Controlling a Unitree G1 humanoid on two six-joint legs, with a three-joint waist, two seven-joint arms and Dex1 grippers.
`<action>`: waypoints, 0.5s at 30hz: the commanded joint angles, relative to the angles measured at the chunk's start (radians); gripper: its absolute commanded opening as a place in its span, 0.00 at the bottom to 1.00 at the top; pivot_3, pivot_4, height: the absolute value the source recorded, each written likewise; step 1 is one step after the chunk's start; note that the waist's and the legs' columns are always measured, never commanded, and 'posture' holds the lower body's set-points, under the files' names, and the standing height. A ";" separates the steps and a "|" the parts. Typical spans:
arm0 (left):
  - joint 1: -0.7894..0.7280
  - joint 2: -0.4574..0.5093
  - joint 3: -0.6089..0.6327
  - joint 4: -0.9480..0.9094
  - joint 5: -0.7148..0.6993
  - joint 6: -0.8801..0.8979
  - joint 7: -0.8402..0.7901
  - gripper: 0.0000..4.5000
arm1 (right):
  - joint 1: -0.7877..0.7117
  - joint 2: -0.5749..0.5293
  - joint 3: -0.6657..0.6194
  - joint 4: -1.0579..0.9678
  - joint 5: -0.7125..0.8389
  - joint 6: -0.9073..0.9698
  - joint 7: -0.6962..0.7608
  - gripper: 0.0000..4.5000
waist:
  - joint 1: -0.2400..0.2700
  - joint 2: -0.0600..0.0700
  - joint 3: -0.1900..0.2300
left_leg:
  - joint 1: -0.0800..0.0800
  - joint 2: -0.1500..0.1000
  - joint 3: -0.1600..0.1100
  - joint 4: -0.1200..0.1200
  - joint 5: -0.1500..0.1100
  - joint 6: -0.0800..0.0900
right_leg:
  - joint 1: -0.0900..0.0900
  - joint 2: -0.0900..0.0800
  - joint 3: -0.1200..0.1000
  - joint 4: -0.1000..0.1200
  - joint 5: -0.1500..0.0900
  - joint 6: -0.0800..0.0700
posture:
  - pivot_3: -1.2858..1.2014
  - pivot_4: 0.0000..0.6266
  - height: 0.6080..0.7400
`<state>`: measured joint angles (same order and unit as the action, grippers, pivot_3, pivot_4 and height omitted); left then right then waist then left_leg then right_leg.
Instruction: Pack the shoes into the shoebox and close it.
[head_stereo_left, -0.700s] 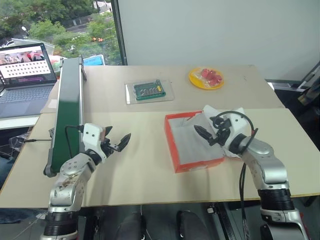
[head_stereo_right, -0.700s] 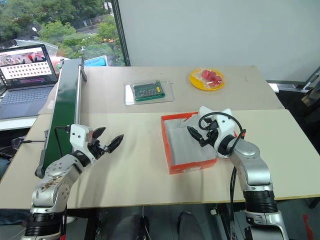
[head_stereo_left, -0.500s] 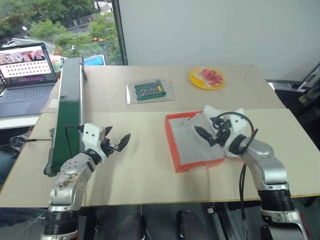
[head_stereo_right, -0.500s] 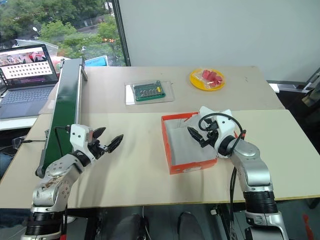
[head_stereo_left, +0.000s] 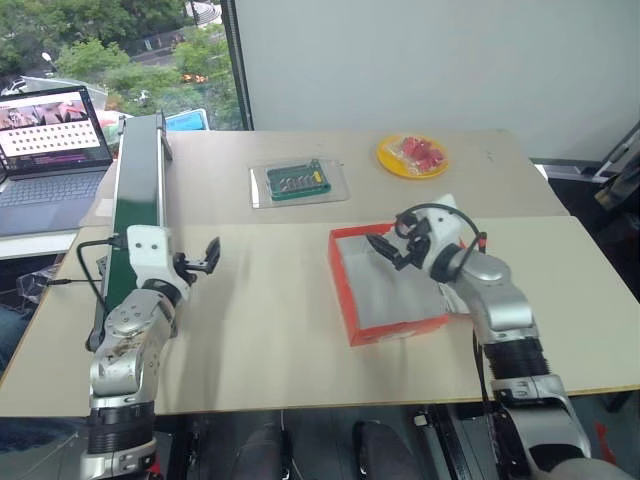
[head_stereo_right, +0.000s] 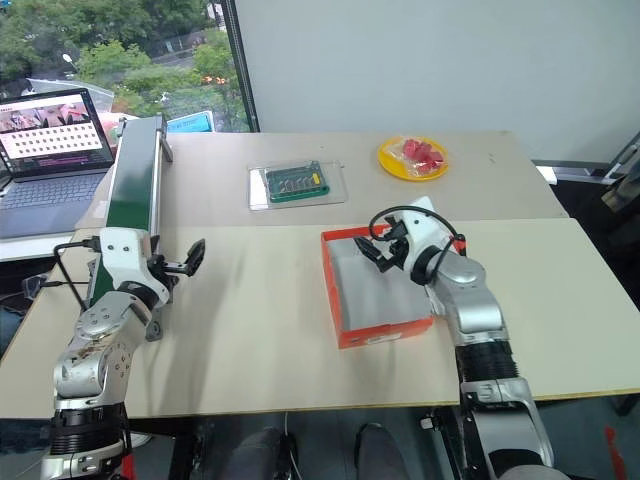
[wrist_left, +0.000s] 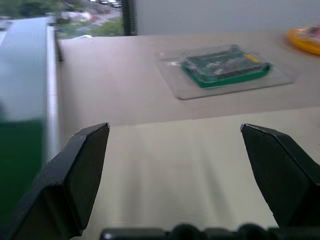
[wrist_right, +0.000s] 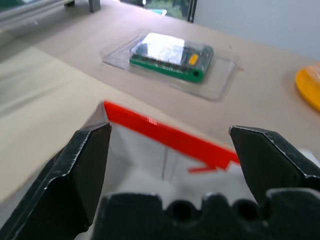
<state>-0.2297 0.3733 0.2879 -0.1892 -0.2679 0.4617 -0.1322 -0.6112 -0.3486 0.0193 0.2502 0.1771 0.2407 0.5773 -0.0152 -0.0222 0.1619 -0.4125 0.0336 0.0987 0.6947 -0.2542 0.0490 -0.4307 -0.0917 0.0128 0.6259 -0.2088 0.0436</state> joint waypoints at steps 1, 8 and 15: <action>-0.028 0.002 0.054 -0.072 0.032 -0.004 0.079 1.00 | -0.049 0.019 0.006 0.000 0.003 -0.036 0.017 0.99 | 0.000 0.000 0.000 | 0.000 0.000 0.000 0.000 0.000 0.000 | 0.000 0.000 0.000 0.000 0.000 0.000 | 0.52 0.24 1.00; -0.049 0.042 0.100 -0.146 0.051 0.083 0.136 1.00 | -0.094 0.052 0.035 0.029 0.028 -0.011 0.103 0.99 | 0.002 0.000 0.000 | -0.001 0.000 -0.002 0.000 0.000 0.000 | 0.000 -0.001 -0.002 0.001 0.000 0.000 | 0.52 0.24 1.00; 0.005 0.038 0.210 -0.228 0.017 0.198 0.167 1.00 | -0.126 0.097 0.067 0.022 0.045 -0.005 0.177 0.99 | -0.006 0.000 0.000 | -0.001 0.001 -0.002 -0.001 0.000 -0.001 | -0.001 0.000 -0.002 0.003 0.000 0.000 | 0.52 0.24 1.00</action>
<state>-0.2354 0.4026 0.4523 -0.3567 -0.2437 0.6360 0.0190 -0.7016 -0.2572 0.0782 0.2994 0.2078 0.2298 0.7357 -0.0207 -0.0222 0.1619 -0.4134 0.0343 0.0971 0.6935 -0.2542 0.0478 -0.4313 -0.0918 0.0110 0.6289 -0.2085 0.0432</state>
